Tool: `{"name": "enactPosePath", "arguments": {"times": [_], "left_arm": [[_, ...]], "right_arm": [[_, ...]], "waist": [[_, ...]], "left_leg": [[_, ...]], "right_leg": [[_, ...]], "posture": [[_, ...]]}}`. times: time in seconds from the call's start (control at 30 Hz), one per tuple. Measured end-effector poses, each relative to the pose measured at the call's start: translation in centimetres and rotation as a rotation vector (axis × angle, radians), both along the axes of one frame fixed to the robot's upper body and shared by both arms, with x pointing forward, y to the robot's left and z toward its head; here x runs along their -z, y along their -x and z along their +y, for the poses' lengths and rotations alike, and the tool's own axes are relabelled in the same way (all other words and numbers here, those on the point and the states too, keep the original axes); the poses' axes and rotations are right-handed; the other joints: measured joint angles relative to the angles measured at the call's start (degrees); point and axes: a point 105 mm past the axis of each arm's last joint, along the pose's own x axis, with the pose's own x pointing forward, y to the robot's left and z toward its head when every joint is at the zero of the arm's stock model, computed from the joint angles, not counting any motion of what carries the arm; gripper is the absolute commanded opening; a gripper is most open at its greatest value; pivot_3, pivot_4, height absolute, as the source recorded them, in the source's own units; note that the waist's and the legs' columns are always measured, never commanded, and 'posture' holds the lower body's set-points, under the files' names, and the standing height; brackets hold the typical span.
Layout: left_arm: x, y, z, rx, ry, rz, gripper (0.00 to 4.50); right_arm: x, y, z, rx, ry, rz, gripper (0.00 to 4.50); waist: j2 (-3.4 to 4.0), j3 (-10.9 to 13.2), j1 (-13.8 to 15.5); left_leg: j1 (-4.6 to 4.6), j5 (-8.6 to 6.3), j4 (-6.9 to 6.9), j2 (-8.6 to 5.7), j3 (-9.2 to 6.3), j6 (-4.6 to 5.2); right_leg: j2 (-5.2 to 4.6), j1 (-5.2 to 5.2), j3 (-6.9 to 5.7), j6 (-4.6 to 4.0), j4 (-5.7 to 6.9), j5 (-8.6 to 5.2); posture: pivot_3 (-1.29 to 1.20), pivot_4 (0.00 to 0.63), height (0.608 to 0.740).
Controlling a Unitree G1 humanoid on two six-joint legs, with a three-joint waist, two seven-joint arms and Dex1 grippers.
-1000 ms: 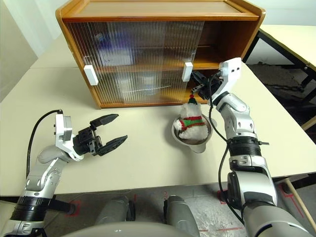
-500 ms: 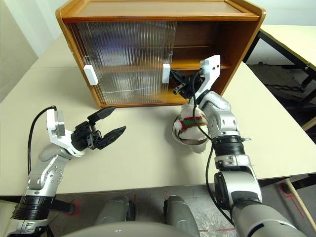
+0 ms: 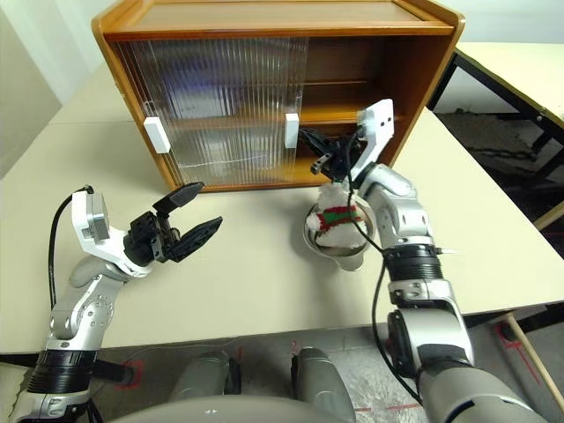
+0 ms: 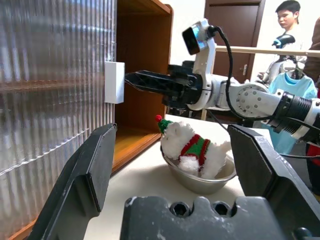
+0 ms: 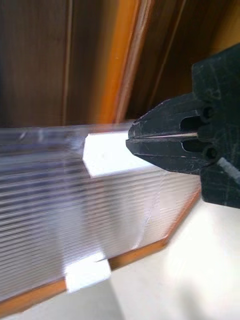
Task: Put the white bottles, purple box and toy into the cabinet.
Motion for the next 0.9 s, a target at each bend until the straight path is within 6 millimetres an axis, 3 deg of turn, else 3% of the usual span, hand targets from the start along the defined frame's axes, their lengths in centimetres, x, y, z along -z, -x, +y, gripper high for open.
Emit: {"name": "enactPosePath", "arguments": {"times": [0.2, 0.3, 0.33, 0.43, 0.6, 0.77, 0.9], "left_arm": [[0.3, 0.1, 0.1, 0.003, -0.006, 0.009, 4.50], [0.2, 0.1, 0.2, 0.006, -0.010, 0.002, 4.50], [0.1, 0.0, 0.2, 0.009, -0.011, -0.003, 4.50], [-0.1, 0.0, 0.3, 0.010, -0.018, -0.012, 4.50], [-0.2, 0.0, 0.3, 0.022, -0.022, -0.019, 4.50], [-0.3, -0.1, 0.0, 0.030, -0.019, -0.024, 4.50], [-0.3, -0.1, -0.1, 0.028, -0.019, -0.023, 4.50]], "right_arm": [[-0.4, 2.5, -6.2, 0.034, 0.072, 0.066, 3.21], [-0.6, 4.1, -7.7, 0.014, 0.116, 0.144, 4.33], [-0.3, 5.0, -8.2, -0.005, 0.143, 0.217, 4.46], [0.0, 7.4, -8.7, -0.064, 0.182, 0.428, 4.46], [0.3, 10.1, -7.1, -0.119, 0.246, 0.634, 4.46], [2.2, 9.7, -5.2, -0.100, 0.172, 0.734, 4.46], [3.0, 8.9, -5.2, -0.024, 0.194, 0.746, 4.46]], "waist": [[0.00, 0.0, 1.3], [0.00, 0.0, 1.5], [0.00, 0.0, 1.6], [0.00, 0.0, 1.7], [-0.14, 0.0, 1.8], [-0.27, 0.0, 1.8], [-0.26, 0.0, 2.3]], "left_leg": [[-0.16, 0.00, -0.01, -0.03, -0.06, 0.02], [-0.19, 0.00, -0.01, 0.06, -0.09, 0.02], [-0.21, 0.00, -0.01, 0.07, -0.10, 0.02], [-0.23, 0.00, 0.01, 0.10, -0.08, 0.03], [-0.18, 0.01, 0.09, 0.13, -0.08, 0.04], [-0.23, 0.02, 0.16, 0.05, -0.03, 0.05], [-0.41, 0.03, 0.15, 0.04, -0.07, 0.09]], "right_leg": [[-0.10, 0.00, -0.07, 0.05, -0.24, -0.03], [-0.10, 0.02, -0.07, 0.05, -0.36, -0.02], [-0.10, 0.02, -0.08, 0.05, -0.40, -0.02], [-0.12, 0.02, -0.05, 0.05, -0.44, -0.03], [-0.07, 0.11, -0.07, 0.30, -0.47, -0.16], [0.02, 0.10, -0.05, 0.42, -0.49, -0.11], [0.00, -0.02, -0.10, 0.46, -0.55, -0.13]], "posture": [[0.19, 0.000, 0.740], [0.18, 0.000, 0.740], [0.18, 0.000, 0.740], [0.17, 0.000, 0.740], [0.17, 0.000, 0.740], [0.18, 0.000, 0.740], [0.19, 0.000, 0.740]]}}
